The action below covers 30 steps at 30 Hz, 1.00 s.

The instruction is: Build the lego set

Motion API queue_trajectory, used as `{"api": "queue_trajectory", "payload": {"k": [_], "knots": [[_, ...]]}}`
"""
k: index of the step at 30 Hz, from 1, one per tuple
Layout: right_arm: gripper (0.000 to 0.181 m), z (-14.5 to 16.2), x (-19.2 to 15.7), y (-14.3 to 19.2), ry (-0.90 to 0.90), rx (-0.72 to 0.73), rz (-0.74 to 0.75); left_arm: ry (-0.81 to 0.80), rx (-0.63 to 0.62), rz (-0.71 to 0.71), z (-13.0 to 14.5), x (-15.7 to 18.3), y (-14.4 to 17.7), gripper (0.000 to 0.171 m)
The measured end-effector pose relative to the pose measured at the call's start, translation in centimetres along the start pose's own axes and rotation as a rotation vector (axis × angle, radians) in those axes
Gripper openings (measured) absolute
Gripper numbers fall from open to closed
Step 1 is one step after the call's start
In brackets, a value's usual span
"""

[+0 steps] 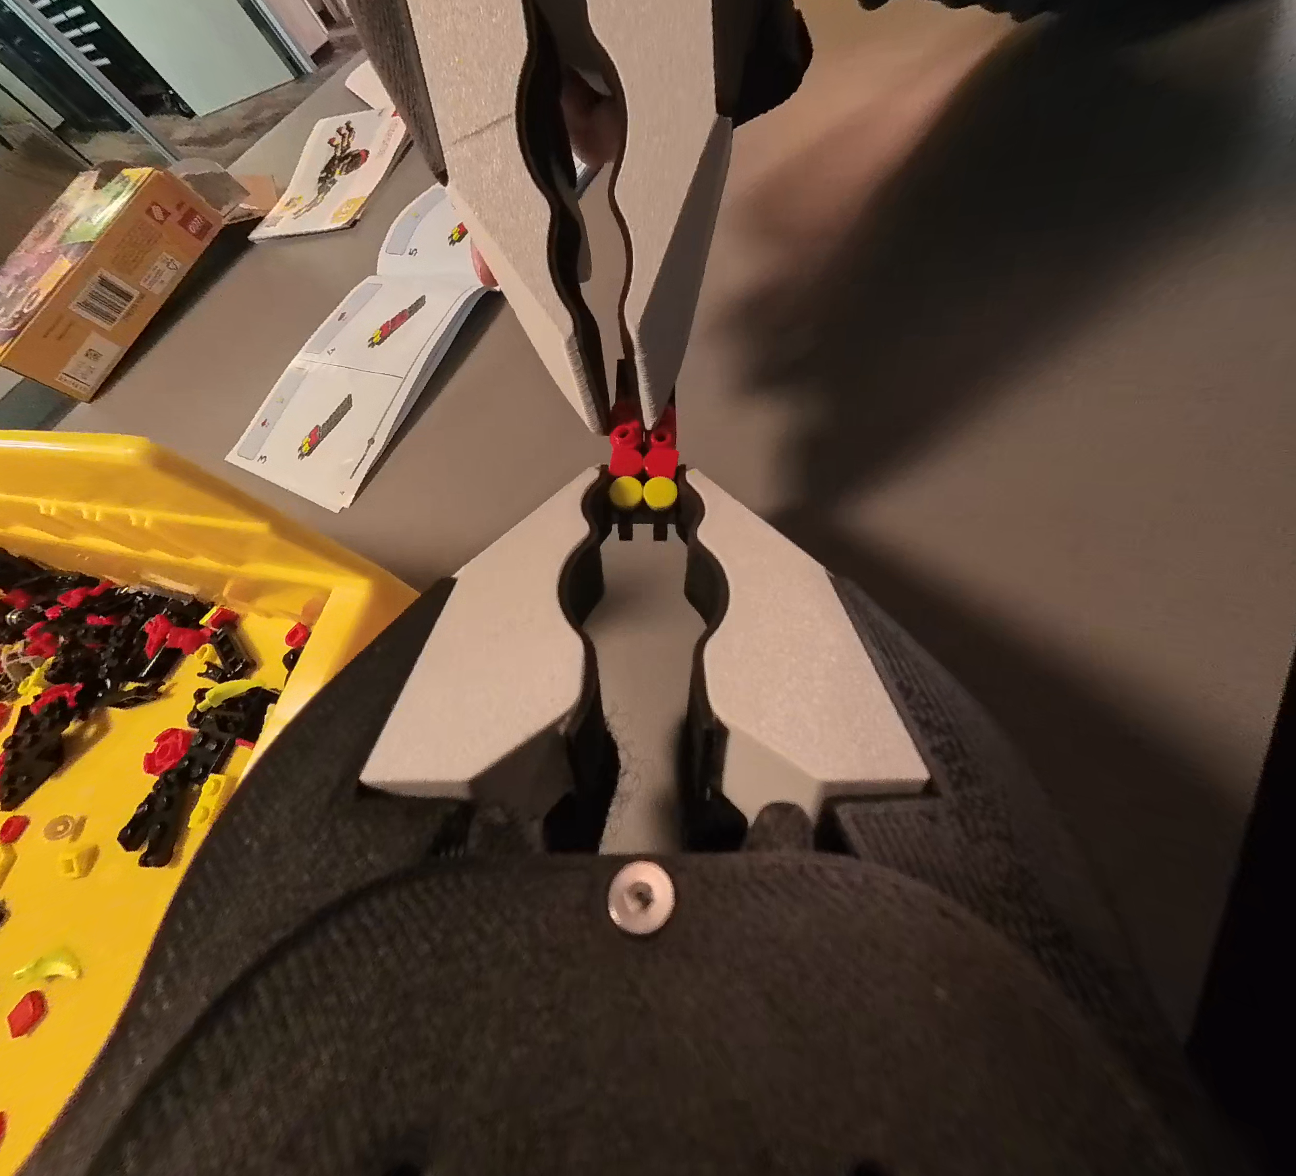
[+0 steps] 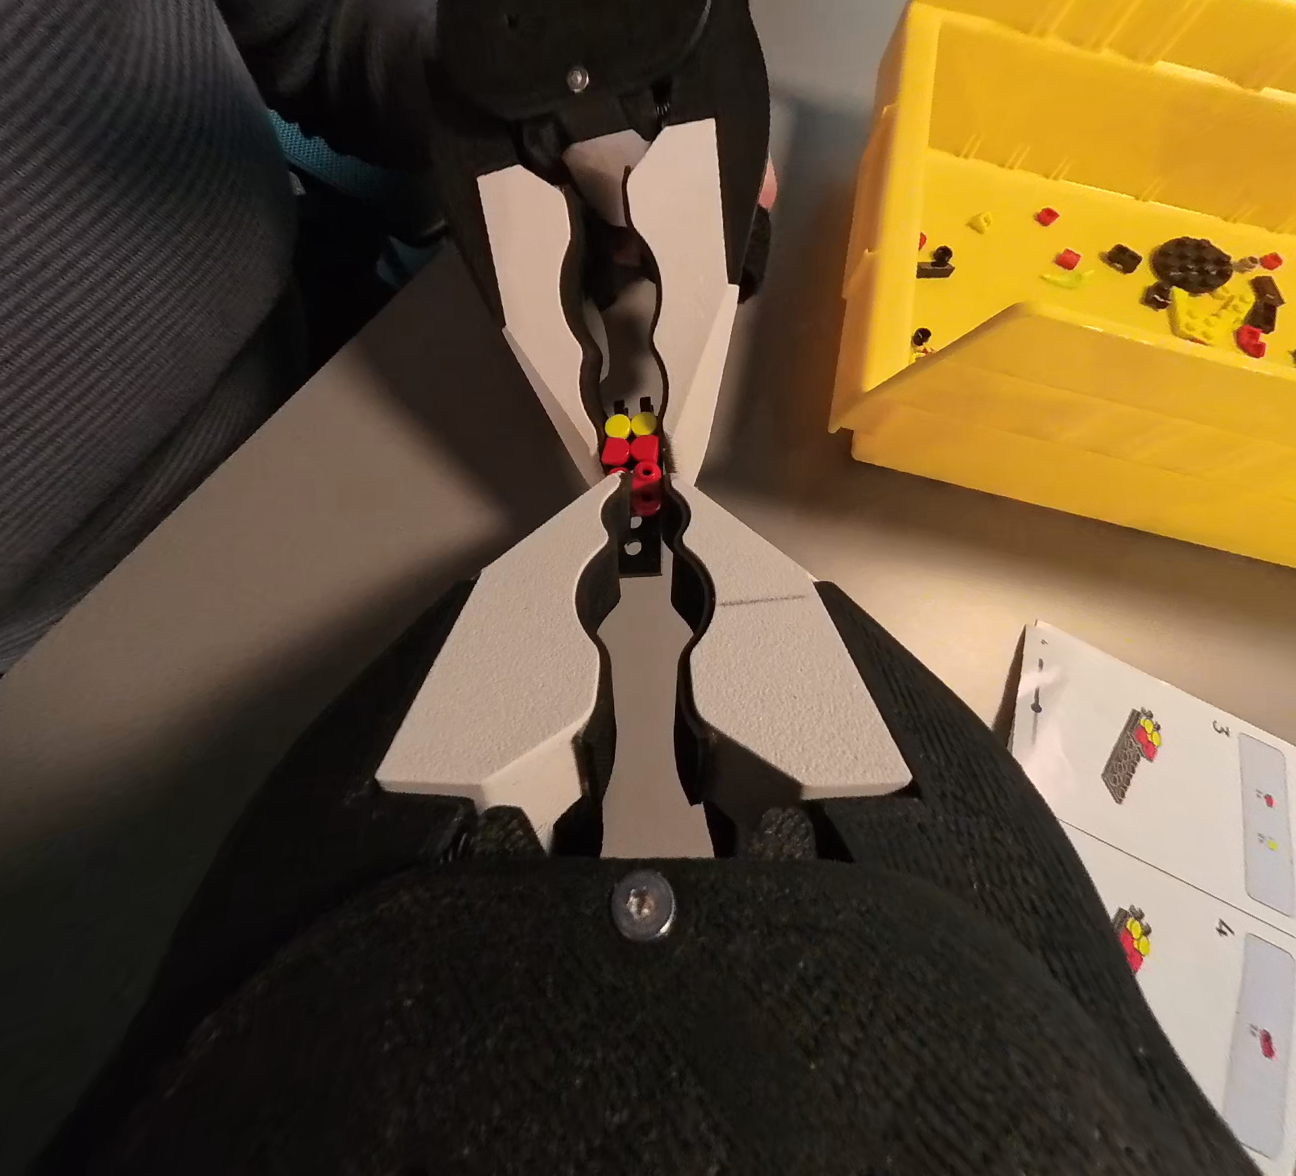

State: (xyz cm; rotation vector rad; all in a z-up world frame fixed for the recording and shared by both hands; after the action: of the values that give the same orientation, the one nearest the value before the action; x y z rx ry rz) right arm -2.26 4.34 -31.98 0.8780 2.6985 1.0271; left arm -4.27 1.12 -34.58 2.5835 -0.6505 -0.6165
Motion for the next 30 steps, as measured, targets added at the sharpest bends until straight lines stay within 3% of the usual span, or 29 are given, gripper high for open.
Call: {"api": "queue_trajectory", "payload": {"k": [4,8,11,13,17,30], "knots": [[0.011,-0.1,0.1,0.2,-0.003,0.01,0.006,-0.006,0.008,-0.002,-0.1,0.0,0.0,0.017],[0.035,-0.6,-0.3,0.6,0.061,0.044,0.044,0.028,0.017,-0.021,-0.2,-0.5,0.1,0.017],[0.045,-0.7,-0.1,0.4,0.299,0.039,0.297,0.066,0.02,-0.043,-0.2,-1.0,0.1,0.016],[0.044,-0.3,-0.1,0.1,0.528,-0.029,0.518,0.089,0.02,-0.052,-0.1,-1.3,0.2,0.016],[0.037,0.5,-0.4,-1.0,0.792,-0.177,0.716,0.11,0.023,-0.043,-0.1,-1.5,0.2,0.016],[0.015,1.0,0.1,-1.6,0.907,-0.235,0.809,0.168,0.038,0.014,-0.3,-1.3,0.3,0.016]]}}
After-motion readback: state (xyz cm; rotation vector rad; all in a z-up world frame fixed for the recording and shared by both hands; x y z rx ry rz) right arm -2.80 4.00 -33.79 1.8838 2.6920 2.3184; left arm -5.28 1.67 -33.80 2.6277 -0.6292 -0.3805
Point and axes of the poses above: each gripper's, where its closed fingertips meet, y back along the fingers, z out of its underside, x = y × z across the jaws, the point moved 3 cm from there along y, back along the fingers, and after that the axes turned 2 degrees about -x, right-handed, at the moved point
